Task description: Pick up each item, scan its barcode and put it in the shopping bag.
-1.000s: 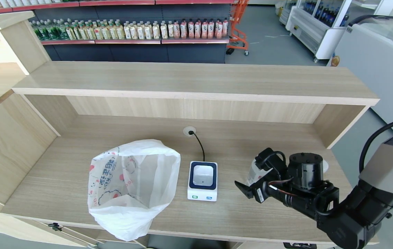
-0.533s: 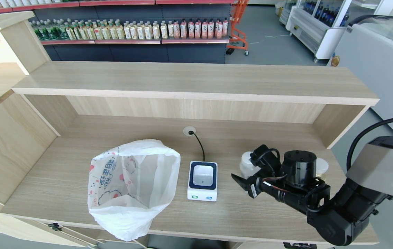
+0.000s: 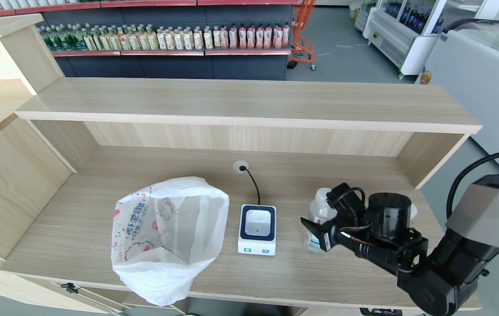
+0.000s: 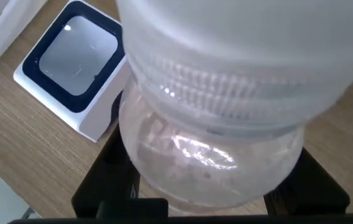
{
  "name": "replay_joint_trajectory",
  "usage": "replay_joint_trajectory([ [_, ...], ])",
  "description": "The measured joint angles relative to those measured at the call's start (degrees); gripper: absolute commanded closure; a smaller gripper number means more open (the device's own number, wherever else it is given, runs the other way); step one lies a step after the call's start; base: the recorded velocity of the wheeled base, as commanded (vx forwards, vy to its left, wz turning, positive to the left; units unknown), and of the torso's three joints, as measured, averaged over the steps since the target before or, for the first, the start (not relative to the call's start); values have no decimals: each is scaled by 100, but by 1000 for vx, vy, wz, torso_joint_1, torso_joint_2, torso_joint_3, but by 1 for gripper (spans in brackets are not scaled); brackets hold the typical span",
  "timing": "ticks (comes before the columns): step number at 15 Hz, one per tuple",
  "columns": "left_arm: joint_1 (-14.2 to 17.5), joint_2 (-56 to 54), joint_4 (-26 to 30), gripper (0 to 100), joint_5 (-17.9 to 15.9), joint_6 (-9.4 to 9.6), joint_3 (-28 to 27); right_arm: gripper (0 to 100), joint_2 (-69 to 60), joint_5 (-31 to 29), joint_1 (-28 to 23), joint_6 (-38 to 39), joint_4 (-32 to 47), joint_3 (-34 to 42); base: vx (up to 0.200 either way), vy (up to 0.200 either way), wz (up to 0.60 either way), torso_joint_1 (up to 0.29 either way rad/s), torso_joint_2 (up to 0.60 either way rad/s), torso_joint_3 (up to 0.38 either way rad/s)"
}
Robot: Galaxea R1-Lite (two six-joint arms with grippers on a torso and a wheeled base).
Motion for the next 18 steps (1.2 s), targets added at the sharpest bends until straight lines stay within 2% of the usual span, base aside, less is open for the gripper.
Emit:
replay_joint_trajectory([
  [3, 0, 0, 0, 0, 0, -1, 0, 100, -204, 23, -34, 394, -95, 206, 0, 0, 0, 0, 0, 0],
  [6, 0, 0, 0, 0, 0, -1, 0, 100, -738, 718, -161, 895, -18, 285, 0, 0, 0, 0, 0, 0],
  [7, 0, 0, 0, 0, 0, 0, 0, 100, -983, 1114, -251, 987, 121, 300, 0, 0, 0, 0, 0, 0],
  [9, 0, 0, 0, 0, 0, 0, 0, 100, -1601, 2432, -557, 1200, 512, 316, 0, 0, 0, 0, 0, 0],
  [11, 0, 0, 0, 0, 0, 0, 0, 100, -2230, 3980, -1147, 1597, 758, 319, 0, 0, 0, 0, 0, 0],
  [13, 0, 0, 0, 0, 0, 0, 0, 100, -2753, 5094, -1704, 2076, 894, 311, 0, 0, 0, 0, 0, 0],
  [15, 0, 0, 0, 0, 0, -1, 0, 100, -3177, 5722, -2043, 2263, 948, 355, 0, 0, 0, 0, 0, 0],
  [18, 0, 0, 0, 0, 0, 0, 0, 100, -3569, 6203, -2109, 2348, 1250, 484, 0, 0, 0, 0, 0, 0],
])
